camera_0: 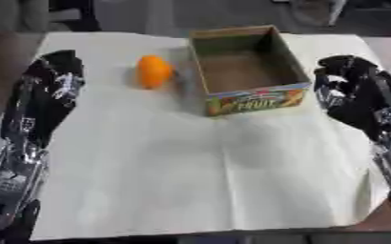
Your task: Pick up objects on the table and place them in the box.
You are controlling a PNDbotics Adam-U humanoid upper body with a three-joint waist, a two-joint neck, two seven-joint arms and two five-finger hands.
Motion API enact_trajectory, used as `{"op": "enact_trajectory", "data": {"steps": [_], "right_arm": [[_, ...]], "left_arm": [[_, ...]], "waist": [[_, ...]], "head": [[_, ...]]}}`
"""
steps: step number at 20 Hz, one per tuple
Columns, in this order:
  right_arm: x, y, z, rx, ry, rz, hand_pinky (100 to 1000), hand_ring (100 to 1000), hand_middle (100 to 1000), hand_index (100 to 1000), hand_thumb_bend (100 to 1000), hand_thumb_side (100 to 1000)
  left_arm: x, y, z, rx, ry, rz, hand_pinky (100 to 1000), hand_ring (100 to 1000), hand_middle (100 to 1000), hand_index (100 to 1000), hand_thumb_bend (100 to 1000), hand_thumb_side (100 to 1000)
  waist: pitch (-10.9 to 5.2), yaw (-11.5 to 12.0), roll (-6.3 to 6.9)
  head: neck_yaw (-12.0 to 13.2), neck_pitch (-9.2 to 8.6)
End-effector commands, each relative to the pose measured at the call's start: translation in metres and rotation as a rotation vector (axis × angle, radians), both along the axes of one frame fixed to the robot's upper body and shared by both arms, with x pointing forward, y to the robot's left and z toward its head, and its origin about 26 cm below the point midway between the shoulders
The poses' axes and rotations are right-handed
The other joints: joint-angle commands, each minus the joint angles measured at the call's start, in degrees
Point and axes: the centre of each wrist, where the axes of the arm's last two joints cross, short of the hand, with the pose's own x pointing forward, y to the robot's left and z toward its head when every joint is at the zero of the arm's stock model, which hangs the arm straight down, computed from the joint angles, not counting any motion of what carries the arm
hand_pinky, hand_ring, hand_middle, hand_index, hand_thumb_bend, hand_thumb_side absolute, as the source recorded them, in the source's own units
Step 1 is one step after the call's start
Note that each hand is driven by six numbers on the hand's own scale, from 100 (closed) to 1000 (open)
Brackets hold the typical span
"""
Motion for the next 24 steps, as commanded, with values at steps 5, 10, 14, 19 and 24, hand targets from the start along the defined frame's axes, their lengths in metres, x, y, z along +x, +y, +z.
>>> {"op": "enact_trajectory", "data": {"steps": [5,10,14,19,24], "right_arm": [[0.001,-0.003,0.008,-0.003,-0.023,-0.003,613,760,542,706,100,100],[0.0,-0.003,0.007,-0.001,-0.023,-0.004,613,761,542,706,100,100],[0.0,-0.004,0.007,-0.003,-0.022,-0.006,613,760,541,706,100,100],[0.0,-0.005,0.006,-0.007,-0.017,-0.006,613,760,541,706,100,100],[0.0,-0.004,0.004,-0.013,-0.008,0.0,613,760,541,706,100,100]], "left_arm": [[0.0,0.006,0.011,0.024,-0.035,0.016,678,755,655,760,202,423],[0.0,0.006,0.013,0.032,-0.038,0.019,680,756,657,761,207,418],[0.003,0.012,0.022,0.117,-0.049,0.034,702,788,687,772,217,385],[0.013,0.024,0.043,0.36,-0.039,0.026,717,829,738,795,276,334],[0.037,0.038,0.076,0.778,0.046,0.032,742,834,774,833,487,248]], "waist": [[-0.78,-0.09,0.11],[-0.79,-0.06,0.12],[-0.89,-0.18,0.09],[-1.08,-0.35,0.27],[-1.48,-0.83,0.54]], "head": [[0.15,-0.2],[0.15,-0.2],[0.14,-0.17],[0.12,0.07],[0.33,0.6]]}}
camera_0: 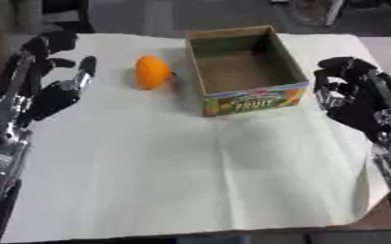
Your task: Pick up objects on the table and place them in the box.
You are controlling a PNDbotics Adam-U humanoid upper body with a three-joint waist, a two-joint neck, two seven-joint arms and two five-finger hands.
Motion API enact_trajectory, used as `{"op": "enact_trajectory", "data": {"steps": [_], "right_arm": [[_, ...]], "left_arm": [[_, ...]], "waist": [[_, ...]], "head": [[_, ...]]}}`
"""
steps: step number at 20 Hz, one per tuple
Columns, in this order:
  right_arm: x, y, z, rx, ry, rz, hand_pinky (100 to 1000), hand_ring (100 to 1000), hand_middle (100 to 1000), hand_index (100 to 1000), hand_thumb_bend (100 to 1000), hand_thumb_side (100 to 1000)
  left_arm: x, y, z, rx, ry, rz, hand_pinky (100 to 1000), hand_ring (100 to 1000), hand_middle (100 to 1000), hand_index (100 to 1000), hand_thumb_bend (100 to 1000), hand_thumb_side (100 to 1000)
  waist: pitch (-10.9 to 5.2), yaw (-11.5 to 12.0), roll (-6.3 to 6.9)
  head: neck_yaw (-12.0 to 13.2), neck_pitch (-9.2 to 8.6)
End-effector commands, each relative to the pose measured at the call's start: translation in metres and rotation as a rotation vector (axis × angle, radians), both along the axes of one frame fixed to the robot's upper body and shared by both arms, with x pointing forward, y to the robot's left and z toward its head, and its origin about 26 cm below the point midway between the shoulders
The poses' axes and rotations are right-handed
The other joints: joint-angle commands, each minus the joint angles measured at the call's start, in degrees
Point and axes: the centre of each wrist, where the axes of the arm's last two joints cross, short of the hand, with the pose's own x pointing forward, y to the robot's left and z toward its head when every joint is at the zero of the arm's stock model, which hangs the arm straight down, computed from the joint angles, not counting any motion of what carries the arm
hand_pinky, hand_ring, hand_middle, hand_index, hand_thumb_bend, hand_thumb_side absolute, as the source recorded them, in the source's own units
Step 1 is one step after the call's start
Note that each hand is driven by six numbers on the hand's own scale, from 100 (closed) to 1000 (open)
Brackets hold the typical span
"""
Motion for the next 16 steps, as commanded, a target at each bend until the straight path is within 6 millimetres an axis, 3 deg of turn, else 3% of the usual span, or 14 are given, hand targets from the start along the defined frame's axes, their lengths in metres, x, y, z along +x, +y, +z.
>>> {"op": "enact_trajectory", "data": {"steps": [1,5,7,16], "right_arm": [[0.0,-0.003,0.005,-0.013,-0.015,0.002,613,760,541,706,100,100],[0.0,-0.002,0.004,-0.018,-0.007,0.013,613,760,541,706,100,100],[0.0,-0.001,0.003,-0.02,-0.004,0.018,613,760,541,706,100,100],[0.0,0.004,0.001,-0.022,0.007,0.046,613,760,540,706,100,100]], "left_arm": [[0.013,0.014,0.024,0.246,0.022,0.057,742,830,773,836,509,233],[0.038,0.015,0.042,0.439,0.027,0.144,736,795,734,823,627,177],[0.052,0.014,0.047,0.516,0.019,0.187,733,787,727,819,641,166],[0.108,0.003,0.034,0.686,0.093,0.248,733,780,740,825,743,198]], "waist": [[-1.13,-0.32,0.17],[-1.41,-1.16,0.25],[-1.53,-1.66,0.28],[-1.8,-3.82,0.28]], "head": [[0.29,0.58],[0.65,0.8],[0.86,0.84],[1.77,0.85]]}}
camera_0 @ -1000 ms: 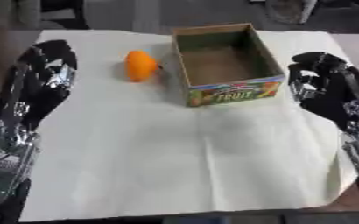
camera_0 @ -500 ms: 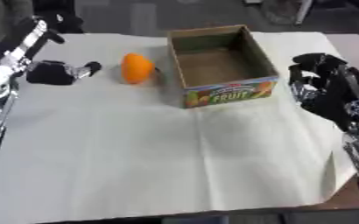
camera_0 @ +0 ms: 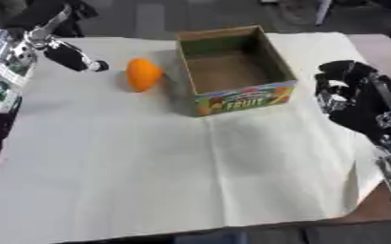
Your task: Pick up objects on the table and place them in the box.
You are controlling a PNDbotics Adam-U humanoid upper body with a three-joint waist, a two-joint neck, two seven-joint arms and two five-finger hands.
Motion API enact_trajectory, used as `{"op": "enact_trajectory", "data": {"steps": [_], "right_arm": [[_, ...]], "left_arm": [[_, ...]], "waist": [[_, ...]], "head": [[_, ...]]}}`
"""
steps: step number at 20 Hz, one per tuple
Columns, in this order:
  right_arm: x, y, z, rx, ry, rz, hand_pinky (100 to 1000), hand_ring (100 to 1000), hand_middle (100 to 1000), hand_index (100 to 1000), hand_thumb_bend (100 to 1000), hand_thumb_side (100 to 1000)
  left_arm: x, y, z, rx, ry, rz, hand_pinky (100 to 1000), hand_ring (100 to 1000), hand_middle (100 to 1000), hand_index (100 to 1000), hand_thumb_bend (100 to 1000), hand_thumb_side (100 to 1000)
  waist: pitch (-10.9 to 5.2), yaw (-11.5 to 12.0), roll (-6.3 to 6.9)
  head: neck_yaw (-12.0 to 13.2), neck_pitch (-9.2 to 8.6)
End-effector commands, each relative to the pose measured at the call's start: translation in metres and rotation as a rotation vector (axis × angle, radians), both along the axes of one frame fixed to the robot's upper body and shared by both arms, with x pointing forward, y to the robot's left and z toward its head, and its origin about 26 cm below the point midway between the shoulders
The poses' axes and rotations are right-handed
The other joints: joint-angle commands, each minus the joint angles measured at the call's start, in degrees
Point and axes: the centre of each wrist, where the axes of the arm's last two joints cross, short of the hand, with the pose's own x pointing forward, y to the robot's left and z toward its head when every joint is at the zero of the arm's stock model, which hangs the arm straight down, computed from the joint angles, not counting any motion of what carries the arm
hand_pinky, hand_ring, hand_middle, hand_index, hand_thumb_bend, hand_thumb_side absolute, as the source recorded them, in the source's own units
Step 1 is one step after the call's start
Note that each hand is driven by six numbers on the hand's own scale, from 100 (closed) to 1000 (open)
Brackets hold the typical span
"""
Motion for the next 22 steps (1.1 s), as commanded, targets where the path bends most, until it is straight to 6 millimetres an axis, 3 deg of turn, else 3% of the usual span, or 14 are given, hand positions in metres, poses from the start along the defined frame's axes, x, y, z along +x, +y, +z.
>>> {"op": "enact_trajectory", "data": {"steps": [1,10,22], "right_arm": [[0.001,0.001,0.007,-0.005,-0.018,0.016,613,760,540,706,100,100],[0.002,0.007,0.007,-0.009,-0.014,0.048,613,760,540,706,100,100],[0.003,0.01,0.009,-0.011,-0.019,0.061,613,760,539,706,100,100]], "left_arm": [[0.014,-0.001,0.001,0.046,-0.005,0.023,733,780,741,824,742,198],[0.033,-0.008,-0.026,0.014,0.066,0.043,732,787,744,820,735,252],[0.034,-0.019,-0.054,0.017,0.052,0.083,726,815,797,850,720,214]], "waist": [[-0.95,-0.44,0.08],[-0.54,-2.82,0.12],[0.15,-4.78,0.23]], "head": [[0.49,0.35],[1.66,0.32],[2.42,-0.25]]}}
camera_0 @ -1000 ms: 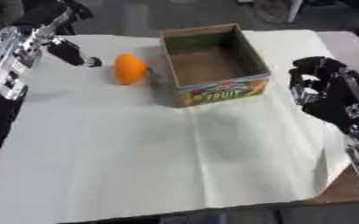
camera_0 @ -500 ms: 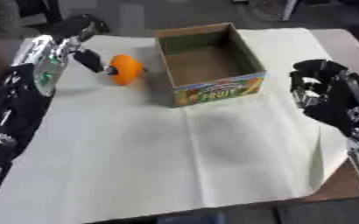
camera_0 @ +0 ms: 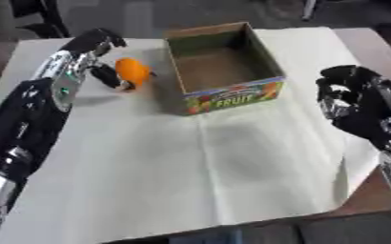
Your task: Pick up objects on the table and place them in the box.
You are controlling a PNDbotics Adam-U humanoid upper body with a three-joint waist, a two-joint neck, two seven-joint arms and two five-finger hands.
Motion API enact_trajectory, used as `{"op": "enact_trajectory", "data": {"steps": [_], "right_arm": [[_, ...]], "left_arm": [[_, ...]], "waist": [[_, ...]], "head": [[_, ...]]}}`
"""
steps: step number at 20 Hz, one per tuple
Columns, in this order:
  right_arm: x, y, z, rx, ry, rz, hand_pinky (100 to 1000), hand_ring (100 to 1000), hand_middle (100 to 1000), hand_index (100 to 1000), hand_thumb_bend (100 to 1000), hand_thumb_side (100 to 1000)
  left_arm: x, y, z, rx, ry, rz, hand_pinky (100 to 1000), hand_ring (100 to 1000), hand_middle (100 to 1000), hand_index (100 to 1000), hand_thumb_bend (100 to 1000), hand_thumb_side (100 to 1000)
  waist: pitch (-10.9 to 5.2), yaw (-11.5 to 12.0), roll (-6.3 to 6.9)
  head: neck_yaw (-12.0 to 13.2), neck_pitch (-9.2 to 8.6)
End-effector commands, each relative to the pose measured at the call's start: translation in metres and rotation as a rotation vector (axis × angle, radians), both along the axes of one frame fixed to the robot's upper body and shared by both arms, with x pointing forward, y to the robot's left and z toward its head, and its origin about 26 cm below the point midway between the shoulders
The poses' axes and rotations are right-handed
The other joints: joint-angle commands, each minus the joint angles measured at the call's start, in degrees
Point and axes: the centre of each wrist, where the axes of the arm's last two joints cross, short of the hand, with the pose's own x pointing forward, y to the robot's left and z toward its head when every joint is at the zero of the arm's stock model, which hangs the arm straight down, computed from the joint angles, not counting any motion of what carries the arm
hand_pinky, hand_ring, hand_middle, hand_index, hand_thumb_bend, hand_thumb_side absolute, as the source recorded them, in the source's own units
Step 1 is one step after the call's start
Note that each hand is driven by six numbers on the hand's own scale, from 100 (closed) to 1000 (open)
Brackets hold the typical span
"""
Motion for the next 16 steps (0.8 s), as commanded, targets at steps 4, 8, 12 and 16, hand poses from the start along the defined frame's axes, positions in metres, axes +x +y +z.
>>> {"op": "enact_trajectory", "data": {"steps": [4,8,12,16], "right_arm": [[0.001,0.0,0.008,-0.003,-0.025,0.009,613,760,539,706,100,100],[0.001,0.0,0.008,-0.004,-0.024,0.008,613,760,538,706,100,100],[0.001,0.0,0.007,-0.002,-0.024,0.008,613,760,538,706,100,100],[0.001,0.0,0.007,-0.002,-0.024,0.007,613,760,538,706,100,100]], "left_arm": [[0.001,-0.005,0.001,0.051,-0.048,0.017,715,808,797,858,712,190],[0.001,-0.006,-0.004,0.08,-0.058,0.033,704,797,775,852,702,198],[0.001,-0.004,-0.011,0.102,-0.075,0.069,665,765,739,832,678,187],[0.001,-0.002,-0.015,0.096,-0.111,0.097,581,681,619,750,588,186]], "waist": [[-0.61,-0.34,0.09],[-0.53,-0.48,0.07],[-0.38,-0.61,0.04],[-0.34,-0.77,0.01]], "head": [[0.39,-0.2],[0.32,-0.13],[0.36,-0.11],[0.47,-0.17]]}}
